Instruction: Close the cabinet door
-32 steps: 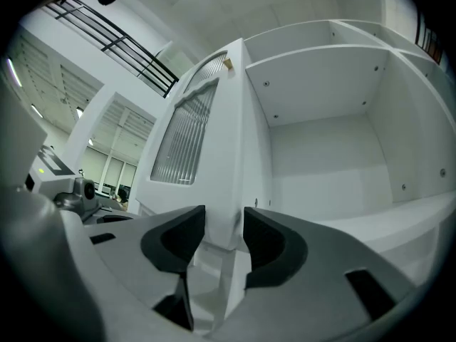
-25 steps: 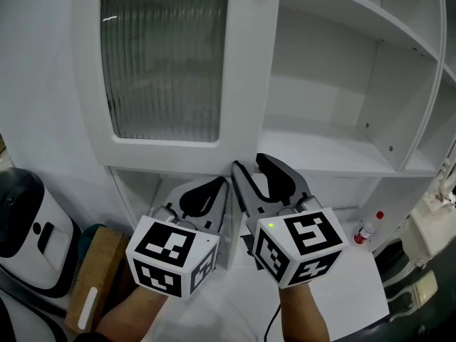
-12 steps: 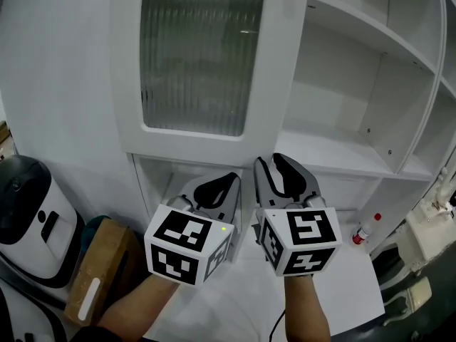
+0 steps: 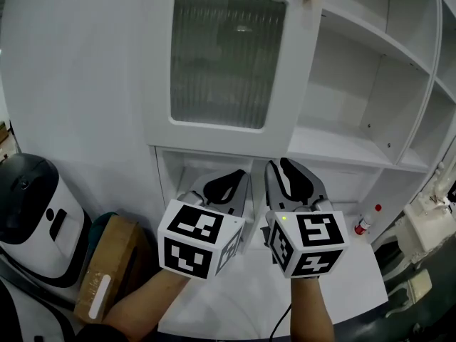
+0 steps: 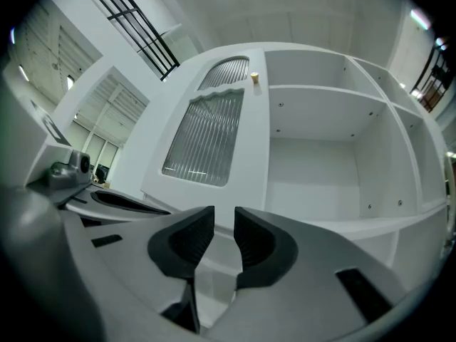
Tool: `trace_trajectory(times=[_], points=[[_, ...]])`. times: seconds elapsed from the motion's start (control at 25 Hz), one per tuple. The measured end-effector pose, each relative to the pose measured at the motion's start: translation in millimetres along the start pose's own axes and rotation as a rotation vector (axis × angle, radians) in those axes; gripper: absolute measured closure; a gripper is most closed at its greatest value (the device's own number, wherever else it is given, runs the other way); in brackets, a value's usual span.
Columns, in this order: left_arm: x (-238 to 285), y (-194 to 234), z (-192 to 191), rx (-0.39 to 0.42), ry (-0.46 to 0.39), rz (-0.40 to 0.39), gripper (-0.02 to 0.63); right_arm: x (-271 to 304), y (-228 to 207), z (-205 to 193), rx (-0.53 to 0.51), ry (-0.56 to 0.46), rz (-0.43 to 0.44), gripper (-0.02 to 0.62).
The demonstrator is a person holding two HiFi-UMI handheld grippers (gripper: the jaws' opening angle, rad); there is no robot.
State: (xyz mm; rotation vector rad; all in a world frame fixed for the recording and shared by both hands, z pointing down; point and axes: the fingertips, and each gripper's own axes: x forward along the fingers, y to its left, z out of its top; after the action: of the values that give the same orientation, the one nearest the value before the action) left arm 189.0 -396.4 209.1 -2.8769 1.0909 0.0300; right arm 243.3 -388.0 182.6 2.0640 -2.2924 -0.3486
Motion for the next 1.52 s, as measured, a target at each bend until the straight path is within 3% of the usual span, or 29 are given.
trace_trajectory(times=[0.76, 1.52], points=[[-67.3, 11.1, -15.1, -0.007, 0.027, -0.004, 0.595, -41.7, 81.1, -10.8, 0.033, 0.051, 0.010, 0.563], [-123.3, 7.6, -22.8, 0.023, 0.036, -0.022, 0.595, -76.2, 129.4, -8.3, 0.045, 0.055, -0.013, 0.569]])
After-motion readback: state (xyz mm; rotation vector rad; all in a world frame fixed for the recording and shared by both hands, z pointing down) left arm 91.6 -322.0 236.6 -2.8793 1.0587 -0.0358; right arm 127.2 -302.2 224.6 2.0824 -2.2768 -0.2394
